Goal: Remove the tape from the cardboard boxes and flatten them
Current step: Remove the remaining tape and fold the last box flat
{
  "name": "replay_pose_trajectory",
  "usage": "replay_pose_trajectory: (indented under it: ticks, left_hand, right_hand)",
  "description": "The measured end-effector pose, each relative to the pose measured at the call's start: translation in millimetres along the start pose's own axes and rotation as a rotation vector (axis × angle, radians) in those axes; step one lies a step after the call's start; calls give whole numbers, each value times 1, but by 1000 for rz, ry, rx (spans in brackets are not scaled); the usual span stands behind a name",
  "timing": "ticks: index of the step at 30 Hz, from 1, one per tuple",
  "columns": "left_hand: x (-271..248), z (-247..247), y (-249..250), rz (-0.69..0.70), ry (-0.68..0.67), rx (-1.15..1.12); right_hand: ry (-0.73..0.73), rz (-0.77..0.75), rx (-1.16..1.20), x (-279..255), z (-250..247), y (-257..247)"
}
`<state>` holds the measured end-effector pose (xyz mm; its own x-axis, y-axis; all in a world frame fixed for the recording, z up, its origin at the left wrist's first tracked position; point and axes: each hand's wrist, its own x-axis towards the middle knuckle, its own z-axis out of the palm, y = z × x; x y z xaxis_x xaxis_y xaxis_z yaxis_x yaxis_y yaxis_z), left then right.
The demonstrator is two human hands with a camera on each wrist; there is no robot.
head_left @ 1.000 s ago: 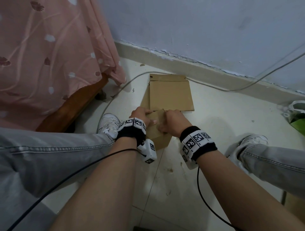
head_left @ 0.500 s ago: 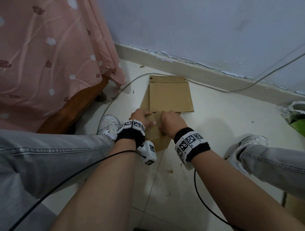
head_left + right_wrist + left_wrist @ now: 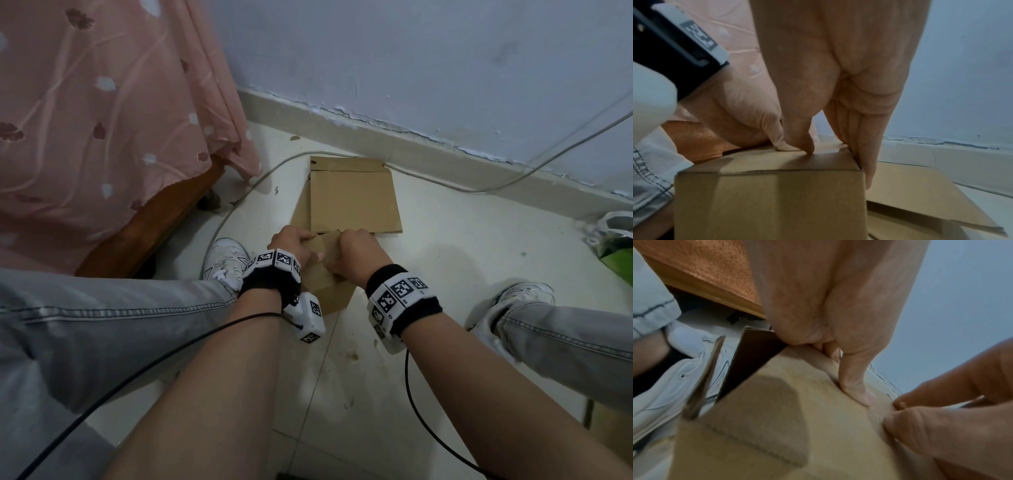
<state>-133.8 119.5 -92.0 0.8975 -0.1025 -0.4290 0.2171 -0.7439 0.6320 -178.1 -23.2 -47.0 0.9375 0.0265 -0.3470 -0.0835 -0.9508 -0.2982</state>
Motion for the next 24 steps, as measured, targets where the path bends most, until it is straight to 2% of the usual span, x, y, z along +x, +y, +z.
replay_pose_trajectory:
  ticks: [9,14,24]
  left_hand:
    - [-3,-1,1,0,-3,-15]
    - [-3,-2,2,-1,-4,-4]
    - [-4,-2,1,12,9,2]
  right_hand:
    - [70,51,26,-3,5,-8]
    - [65,90,132,-3,3,-1]
    - [147,132,97,-6,9,-16]
